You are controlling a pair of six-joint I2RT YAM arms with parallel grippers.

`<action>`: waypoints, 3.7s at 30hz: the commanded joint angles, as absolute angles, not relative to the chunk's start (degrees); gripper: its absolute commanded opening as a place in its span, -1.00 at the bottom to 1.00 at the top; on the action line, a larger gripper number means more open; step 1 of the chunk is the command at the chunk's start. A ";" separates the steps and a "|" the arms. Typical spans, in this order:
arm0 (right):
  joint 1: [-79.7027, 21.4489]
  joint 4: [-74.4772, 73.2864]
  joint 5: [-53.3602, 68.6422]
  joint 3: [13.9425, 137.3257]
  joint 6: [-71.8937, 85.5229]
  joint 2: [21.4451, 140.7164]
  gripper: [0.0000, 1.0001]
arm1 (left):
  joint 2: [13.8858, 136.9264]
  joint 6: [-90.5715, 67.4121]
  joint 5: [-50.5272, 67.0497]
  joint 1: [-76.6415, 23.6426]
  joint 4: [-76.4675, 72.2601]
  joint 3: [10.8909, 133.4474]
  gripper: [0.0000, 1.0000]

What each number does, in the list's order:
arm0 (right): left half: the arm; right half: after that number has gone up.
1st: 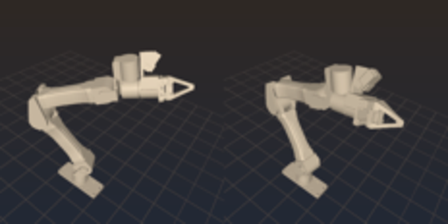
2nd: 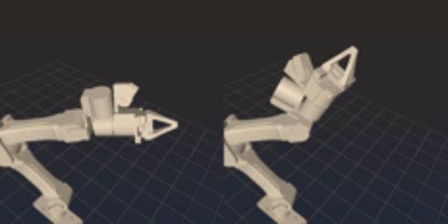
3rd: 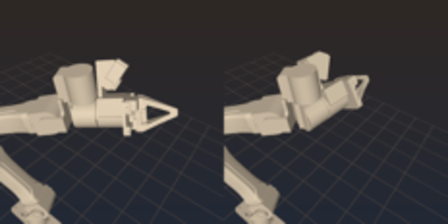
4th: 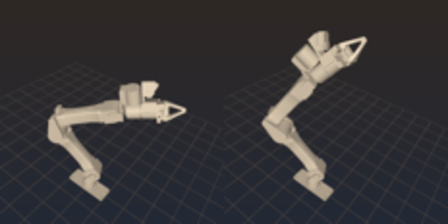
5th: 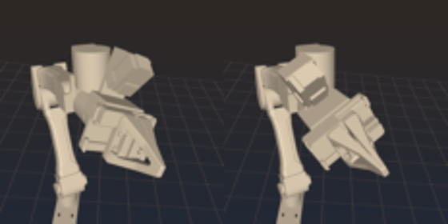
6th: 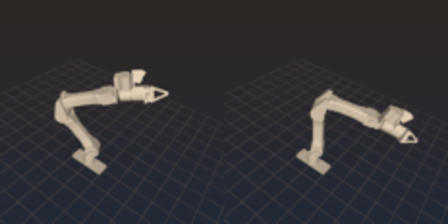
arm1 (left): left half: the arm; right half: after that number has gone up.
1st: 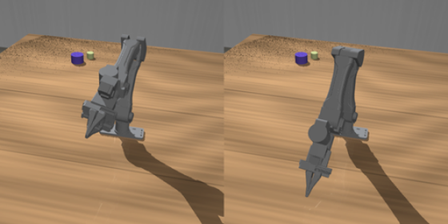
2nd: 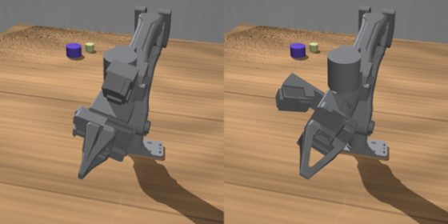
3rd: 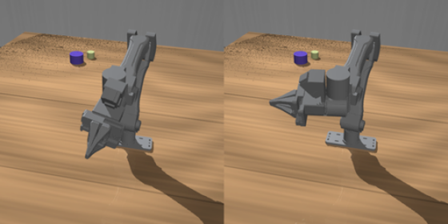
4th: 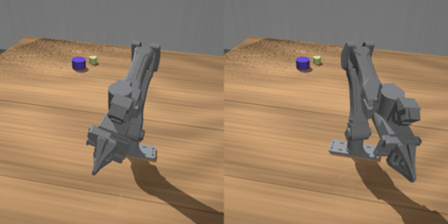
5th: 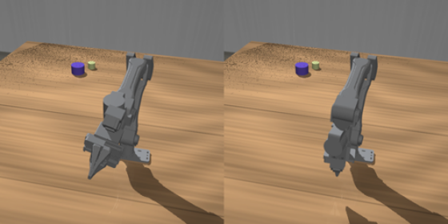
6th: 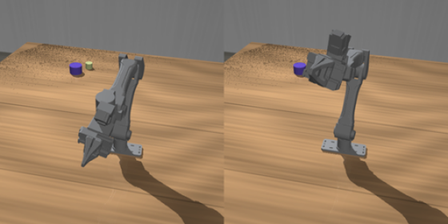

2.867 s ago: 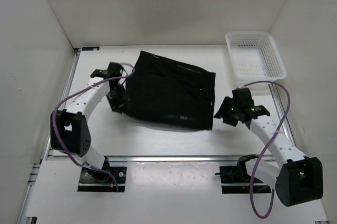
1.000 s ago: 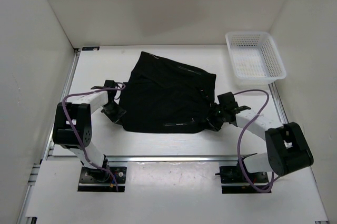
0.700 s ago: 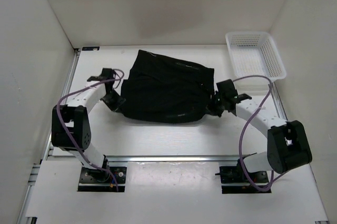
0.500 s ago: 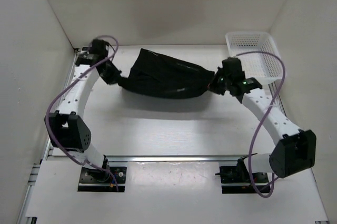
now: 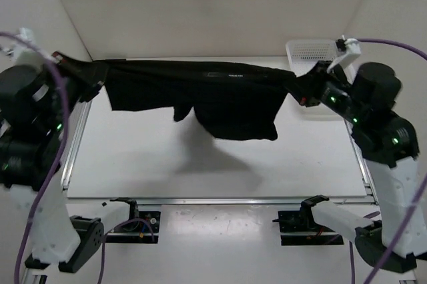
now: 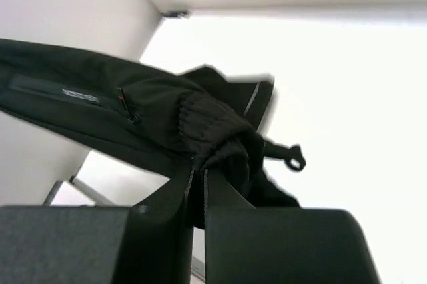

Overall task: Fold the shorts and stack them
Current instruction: Flatten the shorts out, then fold the shorts

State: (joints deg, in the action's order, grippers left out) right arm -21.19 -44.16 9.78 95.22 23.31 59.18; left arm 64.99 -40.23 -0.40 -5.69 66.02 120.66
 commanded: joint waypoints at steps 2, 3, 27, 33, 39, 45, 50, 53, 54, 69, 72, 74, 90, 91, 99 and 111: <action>-21.18 -50.36 11.69 101.93 17.05 54.15 -1.00 | 64.34 -38.32 -4.39 -5.19 72.23 131.64 -0.80; -21.18 -51.41 11.69 102.82 17.05 53.01 -1.00 | 64.34 -37.71 -4.39 -5.19 73.03 133.92 -0.80; -20.13 -37.45 -5.44 84.37 13.89 89.79 -1.00 | 104.38 -26.89 -4.74 -3.52 58.89 120.46 -0.80; -16.88 -37.25 -5.45 102.80 15.03 115.37 -1.00 | 127.51 -24.97 -5.36 -1.76 63.89 141.89 -0.80; -14.95 -41.39 -3.52 118.03 15.03 127.44 -1.00 | 132.71 -23.73 -2.73 -0.62 61.44 145.55 -0.80; -14.94 -40.87 -1.59 112.07 15.55 122.45 -1.00 | 125.70 -23.73 -2.20 -0.62 61.44 137.74 -0.80; -14.94 -38.67 -1.58 105.91 16.08 116.55 -1.00 | 111.99 -24.34 -2.81 -1.93 61.44 125.10 -0.80; -15.47 -38.67 -0.88 102.23 17.31 113.65 -1.00 | 103.73 -25.74 -1.58 -2.63 62.92 117.46 -0.80; -15.47 -38.67 -0.88 99.61 17.31 111.55 -1.00 | 99.53 -26.27 -1.58 -3.25 63.45 115.16 -0.80; -16.00 -37.54 -2.54 65.14 21.97 81.75 -1.00 | 60.83 -42.09 4.48 -15.18 62.31 66.73 -0.80; -16.00 -36.91 -3.16 59.08 23.37 79.19 -0.43 | 58.80 -44.29 6.76 -18.62 62.40 60.48 -0.46; -16.00 -36.91 -3.69 56.27 23.99 77.79 0.40 | 59.58 -44.30 6.85 -19.34 63.36 57.93 0.16; -11.36 -34.02 4.88 54.95 27.94 79.45 0.88 | 77.77 -41.84 -4.49 -15.64 57.22 61.79 0.46; -10.21 -33.40 7.01 54.06 28.82 78.76 0.88 | 79.18 -41.84 -4.48 -15.64 56.09 61.79 0.46; -3.26 -24.97 21.08 46.85 35.15 79.98 1.00 | 91.39 -39.91 -5.09 -10.64 51.86 63.27 0.34; -2.64 -11.97 23.30 39.64 45.08 86.83 0.70 | 97.65 -35.07 -1.85 -1.67 49.75 67.58 0.14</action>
State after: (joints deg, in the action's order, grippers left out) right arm -2.94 -18.09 23.55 40.38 41.91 85.38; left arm 98.61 -36.99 -3.55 -1.76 51.07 64.86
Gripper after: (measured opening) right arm 0.864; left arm 0.573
